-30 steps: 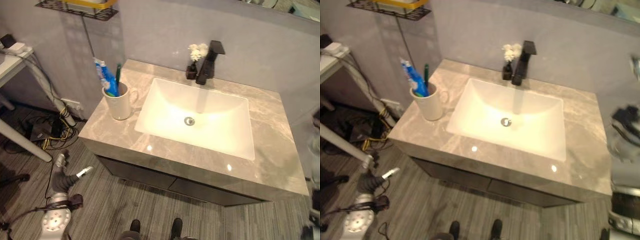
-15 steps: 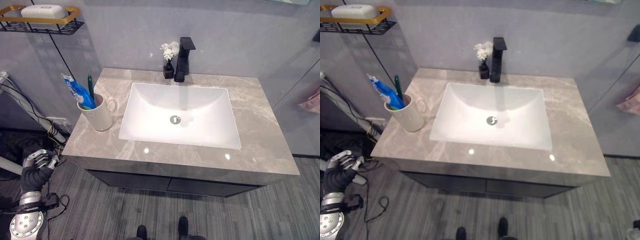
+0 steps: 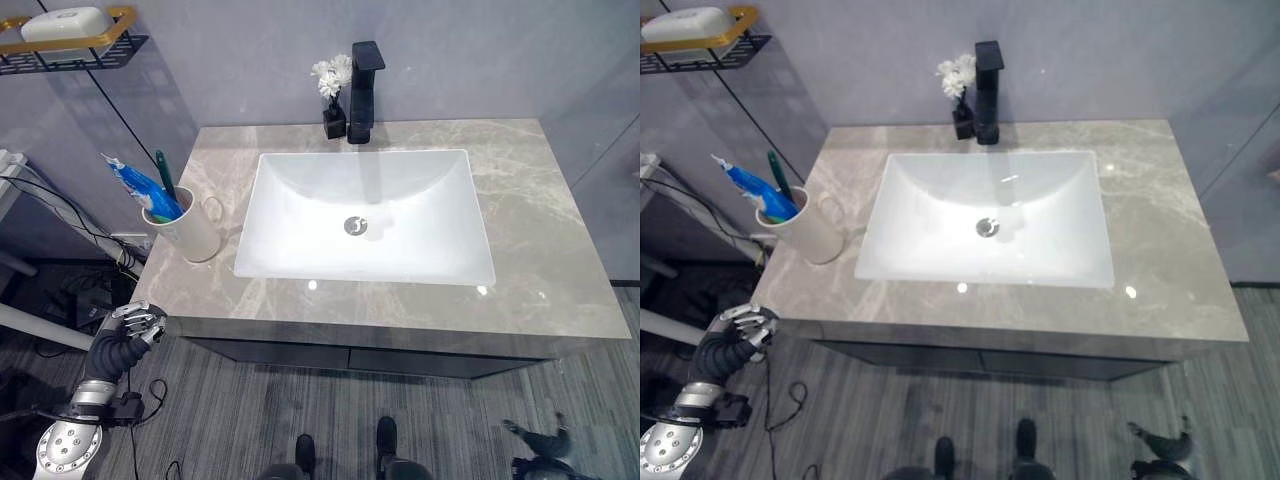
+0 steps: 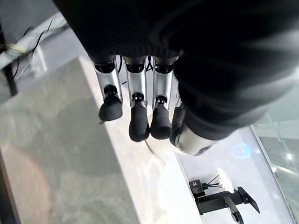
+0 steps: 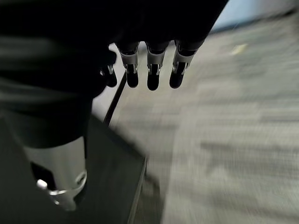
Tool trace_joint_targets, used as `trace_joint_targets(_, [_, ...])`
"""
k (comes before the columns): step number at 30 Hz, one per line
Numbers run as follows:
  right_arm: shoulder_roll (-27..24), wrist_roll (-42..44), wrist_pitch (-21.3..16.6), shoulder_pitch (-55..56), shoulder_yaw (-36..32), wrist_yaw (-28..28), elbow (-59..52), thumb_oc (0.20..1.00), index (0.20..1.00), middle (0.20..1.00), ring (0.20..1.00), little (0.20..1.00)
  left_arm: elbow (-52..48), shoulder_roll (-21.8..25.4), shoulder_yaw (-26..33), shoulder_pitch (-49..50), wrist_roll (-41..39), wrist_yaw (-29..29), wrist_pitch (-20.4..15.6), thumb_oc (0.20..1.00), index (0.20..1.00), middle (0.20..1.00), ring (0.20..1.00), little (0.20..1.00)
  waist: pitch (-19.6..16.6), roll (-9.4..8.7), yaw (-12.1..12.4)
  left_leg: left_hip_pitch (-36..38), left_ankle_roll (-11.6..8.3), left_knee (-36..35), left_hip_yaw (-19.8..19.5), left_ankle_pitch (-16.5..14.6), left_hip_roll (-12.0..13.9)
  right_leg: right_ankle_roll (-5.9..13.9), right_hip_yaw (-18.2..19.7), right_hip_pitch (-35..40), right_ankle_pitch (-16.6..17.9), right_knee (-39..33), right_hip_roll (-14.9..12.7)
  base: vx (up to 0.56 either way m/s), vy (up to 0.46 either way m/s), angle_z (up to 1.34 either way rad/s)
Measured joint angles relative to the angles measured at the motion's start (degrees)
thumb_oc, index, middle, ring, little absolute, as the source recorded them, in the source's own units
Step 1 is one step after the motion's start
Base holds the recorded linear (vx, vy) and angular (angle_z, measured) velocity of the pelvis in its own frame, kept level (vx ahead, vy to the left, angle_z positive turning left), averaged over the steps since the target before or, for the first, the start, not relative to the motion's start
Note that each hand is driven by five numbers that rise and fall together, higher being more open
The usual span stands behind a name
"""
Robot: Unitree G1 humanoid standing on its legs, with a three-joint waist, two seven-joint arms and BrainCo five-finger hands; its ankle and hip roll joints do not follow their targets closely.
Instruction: Put brush and paste in cup on sink, flatten towel.
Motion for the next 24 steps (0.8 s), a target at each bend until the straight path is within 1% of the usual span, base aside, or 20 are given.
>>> trace_joint_targets(2, [1.30, -0.42, 0.02, -0.45, 1.60, 1.45, -0.94, 1.000, 1.000, 1.000, 1.000, 1.000, 0.05, 0.01, -0.60, -0.69, 0.07, 0.08, 0.69, 0.200, 0.200, 0.200, 0.200, 0.200, 0.46, 0.27, 0.08, -0.44, -0.12, 0.01, 0.05, 0.13, 0.00, -0.08, 0.00, -0.46, 0.31, 0.00, 0.03, 0.00, 0.000, 0.00])
trace_joint_targets(5, [1.64, -2.39, 0.36, -0.78, 5.35, 2.89, -2.97, 1.000, 1.000, 1.000, 1.000, 1.000, 0.65, -0.02, -1.45, -2.44, 0.16, 0.19, 0.78, 0.200, 0.200, 0.200, 0.200, 0.200, 0.67, 0.76, -0.01, -1.37, -0.13, 0.01, 0.11, 0.12, 0.03, -0.02, 0.03, -1.42, 0.47, 0.00, 0.08, 0.00, 0.000, 0.00])
trace_joint_targets(10, [2.42, -1.53, 0.43, -2.69, 5.10, 3.83, -0.90, 1.000, 1.000, 1.000, 1.000, 1.000, 3.70, -0.16, -1.61, -5.55, 0.20, 1.40, 0.93, 0.200, 0.200, 0.200, 0.200, 0.200, 0.87, 0.87, -0.13, -2.15, -0.15, 0.02, 0.20, 0.27, 0.03, -0.06, 0.17, -2.29, 0.72, 0.01, 0.13, 0.04, -0.008, -0.01])
trace_joint_targets(14, [3.33, 1.09, 0.38, -3.66, 4.09, 3.87, 3.96, 1.000, 1.000, 1.000, 1.000, 1.000, 4.28, -0.16, -1.53, -6.63, 0.16, 1.90, 0.88, 0.200, 0.200, 0.200, 0.200, 0.200, 1.01, 0.75, 0.00, -2.21, -0.17, -0.02, 0.42, 0.25, -0.01, 0.04, 0.48, -2.47, 0.64, 0.00, 0.14, 0.04, 0.004, -0.03])
trace_joint_targets(17, [3.97, 2.87, 0.57, -3.96, 2.51, 3.87, 5.18, 1.000, 1.000, 1.000, 1.000, 1.000, 4.42, -0.15, -0.86, -7.23, 0.08, 2.29, 0.69, 0.200, 0.200, 0.200, 0.200, 0.200, 1.42, 0.45, 0.11, -2.51, -0.19, -0.03, 1.79, 0.23, -0.01, 0.21, 1.64, -3.37, 0.56, -0.01, 0.20, 0.05, -0.008, -0.19])
trace_joint_targets(21, [4.10, 4.39, 0.62, -4.14, 2.41, 3.90, 7.82, 1.000, 1.000, 1.000, 1.000, 1.000, 4.62, -0.12, -0.94, -9.72, -0.19, 2.45, 0.72, 0.200, 0.200, 0.200, 0.200, 0.200, 2.10, 0.38, -0.26, -3.25, -0.29, -0.02, 1.90, 0.36, 0.00, 0.05, 1.72, -4.12, 0.92, 0.00, 0.27, 0.02, -0.003, -0.03])
trace_joint_targets(24, [4.13, 4.99, 0.70, -4.12, 2.41, 3.95, 9.13, 1.000, 1.000, 1.000, 1.000, 1.000, 5.76, -0.02, -0.92, -11.38, -1.84, 2.43, 0.52, 0.200, 0.200, 0.200, 0.200, 0.200, 2.36, 0.39, -0.93, -3.25, -0.29, -0.02, 1.93, 0.35, 0.11, -0.27, 1.73, -4.13, 1.22, 0.00, 0.40, 0.01, 0.000, 0.00])
